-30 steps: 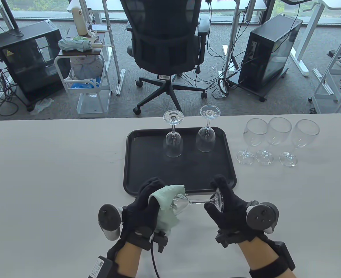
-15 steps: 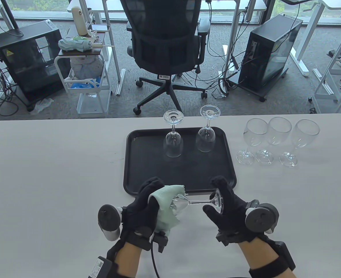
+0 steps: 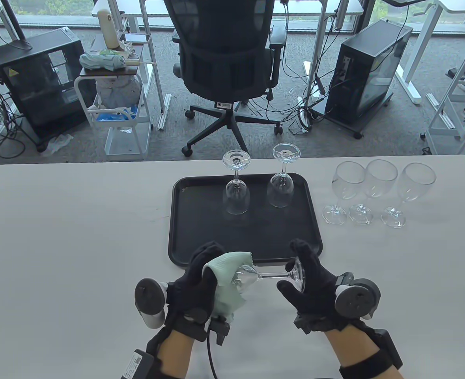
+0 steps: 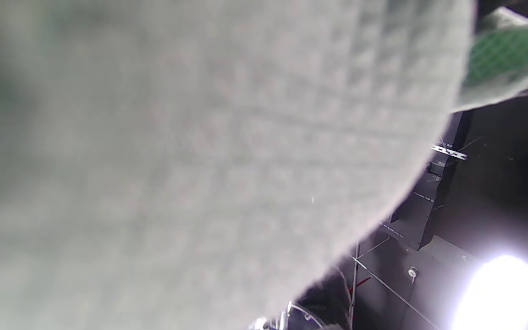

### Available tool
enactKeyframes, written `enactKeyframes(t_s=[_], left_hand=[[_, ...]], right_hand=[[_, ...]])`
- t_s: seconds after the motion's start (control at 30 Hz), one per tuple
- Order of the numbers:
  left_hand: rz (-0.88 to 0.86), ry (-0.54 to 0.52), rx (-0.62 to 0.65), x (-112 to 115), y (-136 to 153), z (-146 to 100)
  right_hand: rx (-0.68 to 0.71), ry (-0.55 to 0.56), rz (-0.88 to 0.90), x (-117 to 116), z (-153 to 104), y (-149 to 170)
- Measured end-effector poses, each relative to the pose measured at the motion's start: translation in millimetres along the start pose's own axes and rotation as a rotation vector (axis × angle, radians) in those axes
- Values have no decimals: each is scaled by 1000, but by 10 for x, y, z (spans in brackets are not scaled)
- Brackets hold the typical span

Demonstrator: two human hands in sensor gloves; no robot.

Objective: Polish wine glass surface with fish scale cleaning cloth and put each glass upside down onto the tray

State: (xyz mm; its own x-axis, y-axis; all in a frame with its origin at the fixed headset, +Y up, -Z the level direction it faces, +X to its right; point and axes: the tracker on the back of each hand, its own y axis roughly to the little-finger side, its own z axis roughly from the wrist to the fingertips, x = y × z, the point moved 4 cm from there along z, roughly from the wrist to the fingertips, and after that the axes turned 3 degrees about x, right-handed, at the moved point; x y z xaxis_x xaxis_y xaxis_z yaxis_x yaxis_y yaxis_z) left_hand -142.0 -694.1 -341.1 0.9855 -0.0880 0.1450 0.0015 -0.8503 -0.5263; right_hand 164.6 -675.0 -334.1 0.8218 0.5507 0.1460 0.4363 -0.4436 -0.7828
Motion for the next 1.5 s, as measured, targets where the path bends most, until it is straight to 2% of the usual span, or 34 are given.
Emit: enactKeyframes(t_s=[0.1, 0.2, 0.23, 0.43, 0.5, 0.63, 0.67, 0.7, 0.73, 0.83, 0.97, 1.0, 1.07, 1.13, 1.2, 1.23, 1.4, 1.5], left_hand=[[20, -20, 9, 25, -6, -16], [56, -9, 54, 51, -55, -14], [83, -12, 57, 43, -70, -14], [24, -9, 17, -15, -53, 1], [4, 1, 20, 2, -48, -1], [35, 1, 61, 45, -101, -7], [67, -6, 84, 48, -132, -7], [92, -12, 91, 42, -146, -8], [110, -13, 92, 30, -150, -5], [102, -13, 74, 6, -136, -1], [-21, -5, -5, 0, -20, -2], [-25, -5, -4, 3, -13, -3], [-10, -8, 6, 8, -36, -4], [20, -11, 30, 15, -78, -8], [55, -14, 60, 16, -116, -3], [69, -10, 56, 9, -114, 0], [5, -11, 29, -5, -79, 6], [-9, -4, 22, 15, -61, 0]], right_hand=[[-117, 30, 123, 2, -6, 99], [-363, -27, 349, -75, -51, 284], [-383, -46, 375, -93, -61, 293], [-56, -18, 57, -12, 8, 36], [-32, 2, 41, 16, 9, 19], [-220, 14, 201, 4, 0, 148], [-362, -25, 300, -48, -30, 233], [-402, -54, 348, -75, -47, 255], [-383, -69, 369, -92, -40, 260], [-276, -101, 254, -78, 1, 212], [-31, -38, -10, 27, 40, -6], [-8, -27, -33, 38, 44, -32], [-54, -6, 28, 37, 39, -4], [-173, -7, 156, 7, 21, 87], [-282, -42, 246, -26, 5, 156], [-286, -58, 261, -33, 4, 160], [-42, -36, 38, 25, 34, -15], [-20, -4, 0, 55, 33, -34]])
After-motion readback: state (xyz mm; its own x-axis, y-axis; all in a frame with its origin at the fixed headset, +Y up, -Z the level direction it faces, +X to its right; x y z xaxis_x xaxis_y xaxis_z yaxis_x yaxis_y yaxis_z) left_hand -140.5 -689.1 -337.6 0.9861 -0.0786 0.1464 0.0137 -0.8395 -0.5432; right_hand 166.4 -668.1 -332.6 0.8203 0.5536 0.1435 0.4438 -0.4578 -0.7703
